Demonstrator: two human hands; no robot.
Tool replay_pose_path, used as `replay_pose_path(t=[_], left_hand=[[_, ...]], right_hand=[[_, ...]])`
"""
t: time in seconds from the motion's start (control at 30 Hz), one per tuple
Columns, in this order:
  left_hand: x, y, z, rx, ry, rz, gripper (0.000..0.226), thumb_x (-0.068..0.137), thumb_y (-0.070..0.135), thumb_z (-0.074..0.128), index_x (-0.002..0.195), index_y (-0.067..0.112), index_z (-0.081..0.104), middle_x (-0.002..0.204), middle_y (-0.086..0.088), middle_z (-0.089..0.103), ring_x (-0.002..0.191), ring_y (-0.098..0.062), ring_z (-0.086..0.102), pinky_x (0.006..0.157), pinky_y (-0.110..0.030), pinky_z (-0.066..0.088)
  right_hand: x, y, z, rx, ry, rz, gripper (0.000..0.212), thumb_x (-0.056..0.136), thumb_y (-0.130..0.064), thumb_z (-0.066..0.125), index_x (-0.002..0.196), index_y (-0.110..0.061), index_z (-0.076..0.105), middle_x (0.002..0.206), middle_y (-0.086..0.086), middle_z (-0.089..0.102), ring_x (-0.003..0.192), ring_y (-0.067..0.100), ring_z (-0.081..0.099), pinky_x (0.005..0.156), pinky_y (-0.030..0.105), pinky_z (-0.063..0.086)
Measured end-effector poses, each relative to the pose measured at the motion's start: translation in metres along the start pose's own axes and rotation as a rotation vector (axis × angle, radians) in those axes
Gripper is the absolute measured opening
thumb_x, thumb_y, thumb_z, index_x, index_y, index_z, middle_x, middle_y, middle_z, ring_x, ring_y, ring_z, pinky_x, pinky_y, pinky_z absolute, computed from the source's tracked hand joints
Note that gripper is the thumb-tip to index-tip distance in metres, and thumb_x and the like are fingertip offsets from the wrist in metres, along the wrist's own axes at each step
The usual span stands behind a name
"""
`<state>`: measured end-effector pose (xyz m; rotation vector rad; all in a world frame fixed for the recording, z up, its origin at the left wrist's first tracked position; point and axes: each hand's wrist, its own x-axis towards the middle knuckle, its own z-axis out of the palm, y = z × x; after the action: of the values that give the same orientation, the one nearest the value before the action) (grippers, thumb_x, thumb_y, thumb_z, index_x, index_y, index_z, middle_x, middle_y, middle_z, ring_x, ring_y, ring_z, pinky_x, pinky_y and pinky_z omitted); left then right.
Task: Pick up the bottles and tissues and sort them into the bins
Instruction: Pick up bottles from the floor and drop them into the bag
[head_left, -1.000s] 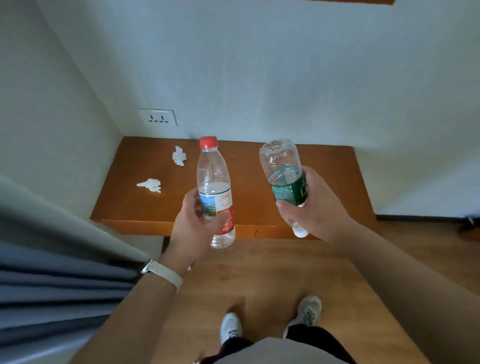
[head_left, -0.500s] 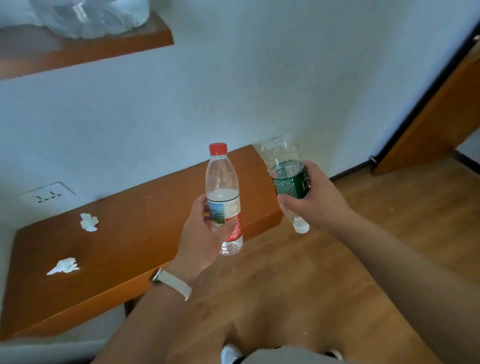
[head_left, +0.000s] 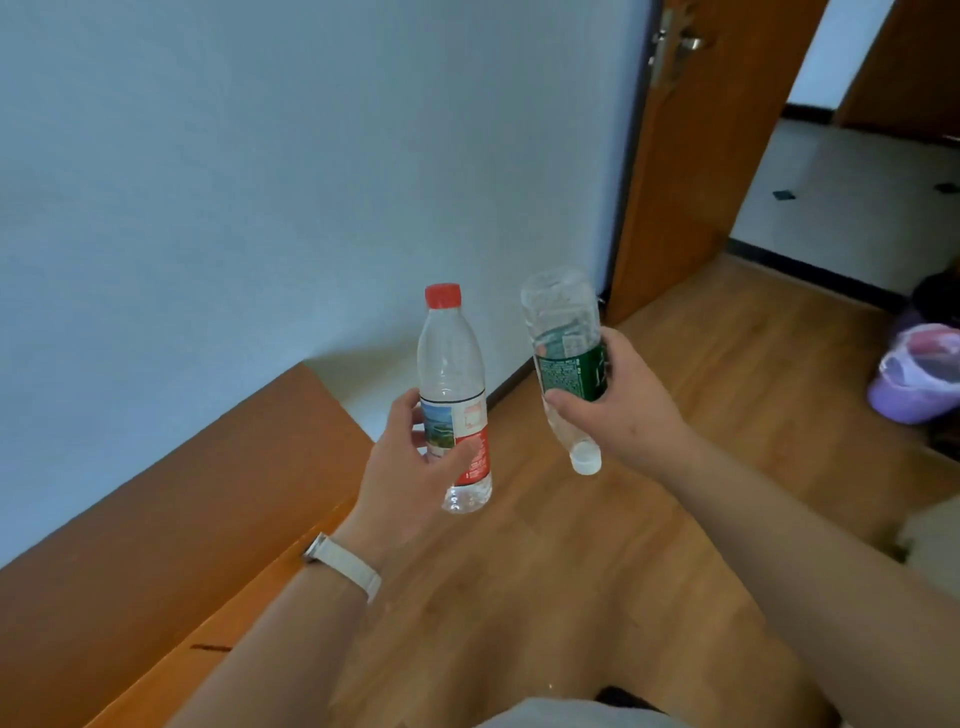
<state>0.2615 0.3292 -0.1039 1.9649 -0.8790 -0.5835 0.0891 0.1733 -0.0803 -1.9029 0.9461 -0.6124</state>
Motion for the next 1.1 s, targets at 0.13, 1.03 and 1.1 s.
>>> replay_pose_path(t=[0.13,1.03,1.1], left_hand=[[0.023,0.041,0.066,0.016,-0.076,0.073,0.07,0.079,0.026,0.078,0.137,0.025,0.04,0.122,0.008,0.06,0.097,-0.003,0.061,0.084,-0.03,0.056],[0.301,0.151,0.307,-0.035,-0.761,0.395,0.064,0.079,0.04,0.076,0.129,0.043,0.037,0.116,0.029,0.053,0.107,-0.005,0.06,0.087,-0.021,0.051],[0.335,0.157,0.314,-0.034,-0.79,0.409,0.067,0.078,0.042,0.077,0.132,0.04,0.038,0.117,0.027,0.054,0.106,-0.006,0.06,0.086,-0.022,0.051]], right_hand=[[0.007,0.039,-0.066,0.014,0.091,0.038,0.061,0.075,-0.038,0.077,0.124,-0.041,0.041,0.111,-0.022,0.057,0.098,-0.006,0.056,0.076,0.018,0.046],[0.137,0.141,-0.234,-0.156,0.658,0.512,0.067,0.078,-0.04,0.075,0.131,-0.036,0.036,0.108,-0.024,0.054,0.096,-0.002,0.055,0.078,0.015,0.043],[0.161,0.14,-0.235,-0.163,0.695,0.532,0.07,0.079,-0.04,0.075,0.135,-0.035,0.034,0.114,-0.02,0.053,0.103,0.001,0.053,0.084,0.021,0.046]])
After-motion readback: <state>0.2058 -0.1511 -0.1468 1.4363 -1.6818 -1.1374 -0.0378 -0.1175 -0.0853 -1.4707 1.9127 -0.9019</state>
